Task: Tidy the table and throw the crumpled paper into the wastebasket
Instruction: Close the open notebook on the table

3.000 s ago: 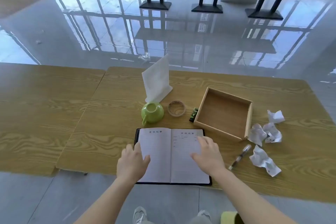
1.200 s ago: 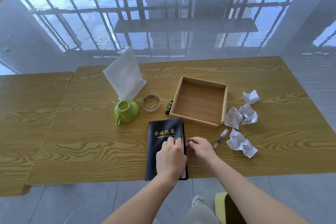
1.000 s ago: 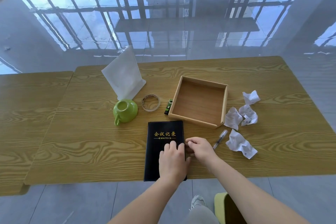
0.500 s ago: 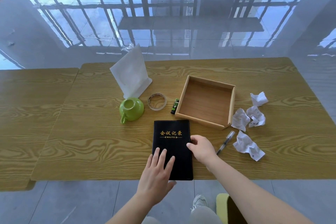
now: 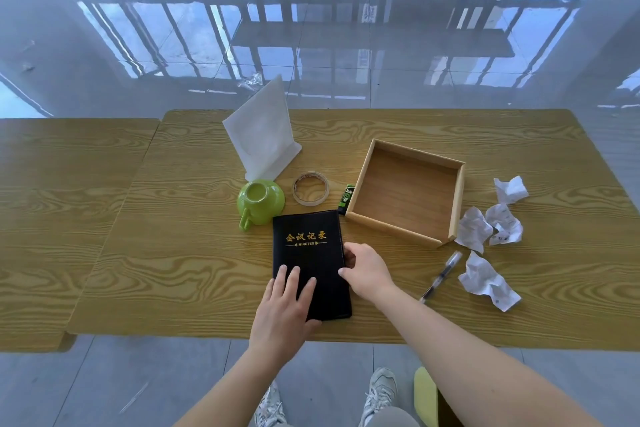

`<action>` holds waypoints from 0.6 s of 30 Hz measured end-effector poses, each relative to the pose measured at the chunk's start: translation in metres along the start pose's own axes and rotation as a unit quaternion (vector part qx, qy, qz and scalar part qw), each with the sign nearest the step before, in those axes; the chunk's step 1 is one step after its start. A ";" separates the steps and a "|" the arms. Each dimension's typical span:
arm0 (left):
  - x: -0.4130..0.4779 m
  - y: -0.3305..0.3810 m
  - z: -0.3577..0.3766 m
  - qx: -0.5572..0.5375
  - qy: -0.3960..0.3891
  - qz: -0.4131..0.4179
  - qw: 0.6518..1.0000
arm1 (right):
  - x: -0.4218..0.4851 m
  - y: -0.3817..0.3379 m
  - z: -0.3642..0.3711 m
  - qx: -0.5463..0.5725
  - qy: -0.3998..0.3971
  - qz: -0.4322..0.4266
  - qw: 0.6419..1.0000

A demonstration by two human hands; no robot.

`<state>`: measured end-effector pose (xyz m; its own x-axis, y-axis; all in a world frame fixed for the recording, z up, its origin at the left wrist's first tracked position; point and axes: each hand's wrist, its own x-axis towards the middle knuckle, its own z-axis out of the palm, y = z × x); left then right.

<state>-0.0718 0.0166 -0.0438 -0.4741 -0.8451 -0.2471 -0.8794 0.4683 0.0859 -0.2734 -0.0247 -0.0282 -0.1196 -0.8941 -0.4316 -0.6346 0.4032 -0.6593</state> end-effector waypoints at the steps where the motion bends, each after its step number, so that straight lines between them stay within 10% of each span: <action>1: 0.002 0.000 -0.001 -0.001 0.001 -0.002 1.000 | 0.000 0.001 -0.001 0.007 -0.004 -0.003 1.000; 18: 0.042 0.035 -0.028 -0.117 0.077 -0.153 0.978 | -0.038 0.109 -0.080 -0.015 0.256 0.197 0.946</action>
<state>-0.1241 -0.0100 -0.0239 -0.1725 -0.9739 -0.1479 -0.9585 0.1313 0.2532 -0.3989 0.0378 -0.0347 -0.7009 -0.6554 -0.2813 -0.4836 0.7266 -0.4880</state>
